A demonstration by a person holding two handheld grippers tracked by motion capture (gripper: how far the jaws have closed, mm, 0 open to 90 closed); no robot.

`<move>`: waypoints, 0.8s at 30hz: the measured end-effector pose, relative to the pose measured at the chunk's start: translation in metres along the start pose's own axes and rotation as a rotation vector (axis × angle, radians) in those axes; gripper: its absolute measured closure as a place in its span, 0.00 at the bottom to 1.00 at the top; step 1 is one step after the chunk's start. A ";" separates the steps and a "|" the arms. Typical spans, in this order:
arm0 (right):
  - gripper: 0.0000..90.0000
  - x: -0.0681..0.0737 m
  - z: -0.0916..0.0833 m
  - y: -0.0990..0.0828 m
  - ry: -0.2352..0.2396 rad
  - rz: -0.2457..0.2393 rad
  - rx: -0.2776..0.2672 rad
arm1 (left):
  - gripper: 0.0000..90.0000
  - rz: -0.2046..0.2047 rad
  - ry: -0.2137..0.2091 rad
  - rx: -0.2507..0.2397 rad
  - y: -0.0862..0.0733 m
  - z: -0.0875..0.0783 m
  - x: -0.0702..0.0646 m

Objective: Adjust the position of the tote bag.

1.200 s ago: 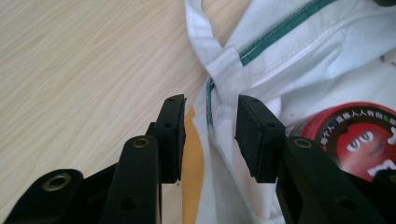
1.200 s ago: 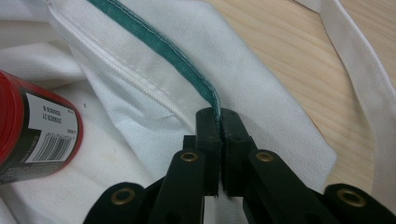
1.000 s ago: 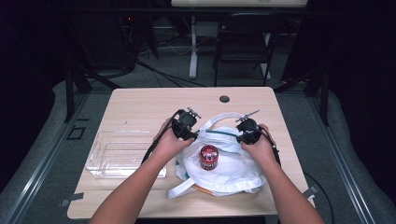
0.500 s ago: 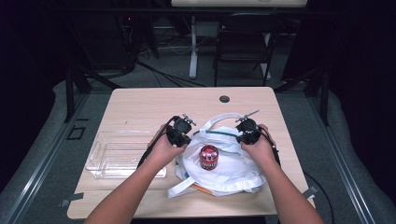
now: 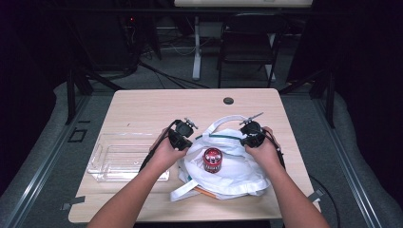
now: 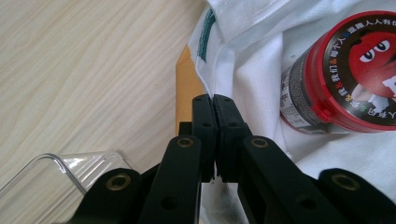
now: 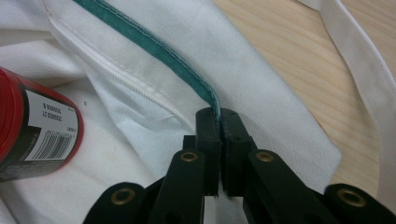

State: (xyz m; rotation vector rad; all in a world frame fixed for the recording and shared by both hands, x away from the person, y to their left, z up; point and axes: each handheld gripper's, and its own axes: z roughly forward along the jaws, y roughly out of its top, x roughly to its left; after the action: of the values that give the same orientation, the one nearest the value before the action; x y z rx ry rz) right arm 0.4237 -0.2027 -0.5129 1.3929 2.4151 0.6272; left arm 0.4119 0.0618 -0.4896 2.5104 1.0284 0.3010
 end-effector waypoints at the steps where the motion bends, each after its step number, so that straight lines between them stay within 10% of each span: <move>1: 0.98 0.000 0.000 0.000 -0.001 -0.003 0.002 | 0.98 -0.001 -0.001 0.001 0.000 0.000 0.000; 12: 0.97 0.000 -0.005 -0.002 0.009 0.006 -0.025 | 0.98 0.003 -0.004 -0.005 0.001 -0.001 -0.001; 15: 0.79 0.001 -0.016 -0.004 0.027 0.022 -0.070 | 0.98 0.009 -0.001 -0.007 0.001 -0.002 -0.002; 24: 0.68 0.003 -0.048 -0.012 0.020 0.025 -0.180 | 0.96 0.011 -0.003 -0.020 0.004 -0.006 -0.003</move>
State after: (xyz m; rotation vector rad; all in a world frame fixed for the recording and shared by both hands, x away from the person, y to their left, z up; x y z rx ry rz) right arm 0.3924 -0.2162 -0.4774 1.3506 2.2945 0.8455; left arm 0.4098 0.0588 -0.4830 2.4988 1.0063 0.3089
